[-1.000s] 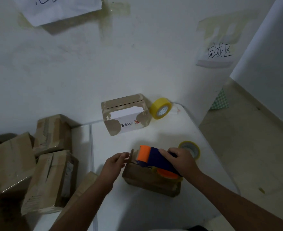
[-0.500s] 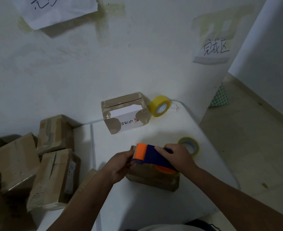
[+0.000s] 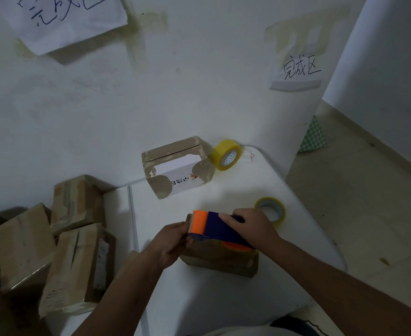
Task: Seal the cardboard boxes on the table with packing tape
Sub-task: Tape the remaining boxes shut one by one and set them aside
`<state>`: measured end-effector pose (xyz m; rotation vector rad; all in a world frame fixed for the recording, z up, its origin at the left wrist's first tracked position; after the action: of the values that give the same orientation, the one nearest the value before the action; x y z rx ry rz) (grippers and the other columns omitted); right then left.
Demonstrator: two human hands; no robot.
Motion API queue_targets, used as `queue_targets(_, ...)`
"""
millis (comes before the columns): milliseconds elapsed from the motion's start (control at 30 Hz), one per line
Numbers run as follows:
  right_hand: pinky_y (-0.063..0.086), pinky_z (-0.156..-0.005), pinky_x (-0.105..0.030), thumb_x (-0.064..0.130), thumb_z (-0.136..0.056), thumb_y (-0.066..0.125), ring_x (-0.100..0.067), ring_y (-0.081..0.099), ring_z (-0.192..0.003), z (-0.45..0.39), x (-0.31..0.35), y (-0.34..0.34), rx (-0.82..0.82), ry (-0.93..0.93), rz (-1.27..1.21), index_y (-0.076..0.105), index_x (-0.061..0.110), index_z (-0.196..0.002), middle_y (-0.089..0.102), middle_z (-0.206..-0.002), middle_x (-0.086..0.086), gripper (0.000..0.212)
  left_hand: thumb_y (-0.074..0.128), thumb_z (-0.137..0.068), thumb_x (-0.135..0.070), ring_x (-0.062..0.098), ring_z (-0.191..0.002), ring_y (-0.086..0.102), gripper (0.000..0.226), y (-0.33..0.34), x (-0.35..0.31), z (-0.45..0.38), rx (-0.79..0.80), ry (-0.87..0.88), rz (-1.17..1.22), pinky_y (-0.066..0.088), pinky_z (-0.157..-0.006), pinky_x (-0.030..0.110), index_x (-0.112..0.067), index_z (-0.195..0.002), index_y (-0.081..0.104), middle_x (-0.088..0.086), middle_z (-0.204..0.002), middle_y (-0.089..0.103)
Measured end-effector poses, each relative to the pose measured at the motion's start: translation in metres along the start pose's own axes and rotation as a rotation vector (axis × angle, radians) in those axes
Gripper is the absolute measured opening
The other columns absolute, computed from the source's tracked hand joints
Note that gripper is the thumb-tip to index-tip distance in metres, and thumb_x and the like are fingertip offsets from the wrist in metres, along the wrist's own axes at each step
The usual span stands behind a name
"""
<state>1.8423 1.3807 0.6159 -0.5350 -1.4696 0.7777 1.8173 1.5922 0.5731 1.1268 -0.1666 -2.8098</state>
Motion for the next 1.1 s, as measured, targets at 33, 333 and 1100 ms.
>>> queue_targets(33,0.042,-0.053,-0.037,0.064,-0.091,0.043,-0.016,0.056,-0.056,0.0,0.001,0.0,0.001,-0.001,0.004,0.06,0.009,-0.067,0.057,-0.06,-0.007,0.062,0.058,-0.096,-0.006,0.012,-0.067,0.058,0.013,-0.001,-0.001,0.0,-0.017,0.021,-0.03,0.049,-0.057,0.021,0.0,-0.094,0.07,0.016,-0.08,0.065)
queue_targets(333,0.049,-0.057,-0.038,0.073,-0.085,0.037,-0.012,0.057,-0.059,-0.001,0.015,-0.009,0.001,-0.018,0.095,0.062,0.016,-0.069,0.06,-0.062,-0.002,0.064,0.053,-0.099,-0.008,0.028,-0.093,0.069,0.019,-0.011,-0.024,0.015,-0.089,0.266,-0.124,0.057,-0.087,0.04,-0.001,-0.101,0.071,0.018,-0.098,0.073)
queue_targets(1100,0.052,-0.062,-0.033,0.072,-0.087,0.039,-0.011,0.055,-0.061,-0.007,0.016,-0.007,0.125,0.006,0.383,0.062,0.02,-0.072,0.057,-0.067,0.003,0.059,0.063,-0.096,-0.014,0.016,-0.078,0.06,0.019,-0.07,-0.001,-0.011,-0.227,0.232,-0.036,0.052,-0.08,0.024,0.003,-0.1,0.07,0.009,-0.079,0.064)
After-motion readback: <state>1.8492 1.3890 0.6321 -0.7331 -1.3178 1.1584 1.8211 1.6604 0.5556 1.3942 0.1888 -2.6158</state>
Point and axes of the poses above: each hand's wrist, its own z-axis away from the middle knuckle, its own y-axis out of the palm, x = y × z, the point moved 7 cm from there along -z, towards the middle knuckle
